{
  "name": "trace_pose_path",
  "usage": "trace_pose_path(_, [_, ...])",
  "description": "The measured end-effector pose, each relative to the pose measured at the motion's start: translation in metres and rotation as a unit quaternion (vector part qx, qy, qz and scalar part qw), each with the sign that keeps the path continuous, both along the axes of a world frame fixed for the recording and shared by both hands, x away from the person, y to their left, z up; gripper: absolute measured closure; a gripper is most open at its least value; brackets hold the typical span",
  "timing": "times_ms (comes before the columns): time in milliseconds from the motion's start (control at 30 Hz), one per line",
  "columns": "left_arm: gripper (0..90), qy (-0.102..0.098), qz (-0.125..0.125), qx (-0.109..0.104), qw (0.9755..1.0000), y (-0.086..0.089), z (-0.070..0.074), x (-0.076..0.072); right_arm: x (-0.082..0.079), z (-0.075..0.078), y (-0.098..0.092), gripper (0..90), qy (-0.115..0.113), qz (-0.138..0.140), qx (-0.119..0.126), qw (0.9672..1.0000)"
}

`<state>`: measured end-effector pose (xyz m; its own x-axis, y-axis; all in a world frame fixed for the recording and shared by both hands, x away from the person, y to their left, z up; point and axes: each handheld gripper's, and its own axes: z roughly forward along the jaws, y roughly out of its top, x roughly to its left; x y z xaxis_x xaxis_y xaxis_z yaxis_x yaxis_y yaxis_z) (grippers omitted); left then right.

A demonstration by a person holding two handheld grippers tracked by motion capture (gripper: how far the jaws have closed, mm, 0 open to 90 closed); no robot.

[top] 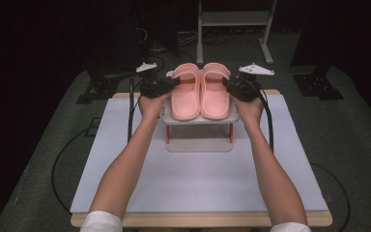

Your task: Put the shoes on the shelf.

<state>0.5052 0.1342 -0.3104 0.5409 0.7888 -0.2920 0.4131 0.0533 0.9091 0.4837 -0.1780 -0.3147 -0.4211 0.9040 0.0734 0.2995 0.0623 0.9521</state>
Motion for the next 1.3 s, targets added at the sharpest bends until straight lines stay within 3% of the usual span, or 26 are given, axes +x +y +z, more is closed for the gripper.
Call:
trace_pose_path(567, [52.5, -0.003, 0.0, 0.014, 0.9999, -0.004, 0.001, 0.008, 0.009, 0.003, -0.001, 64.8, 0.003, 0.0, -0.015, 0.9999])
trace_pose_path(1000, [50.2, -0.006, -0.005, 0.009, 0.9999, -0.003, 0.001, 0.007, 0.009, 0.003, -0.001, 63.4, 0.004, -0.001, -0.019, 0.9998])
trace_pose_path(1300, [46.8, -0.01, -0.007, 0.015, 0.9998, -0.003, 0.001, -0.002, 0.0, -0.002, -0.011, 59.1, 0.012, 0.008, 0.01, 0.9998])
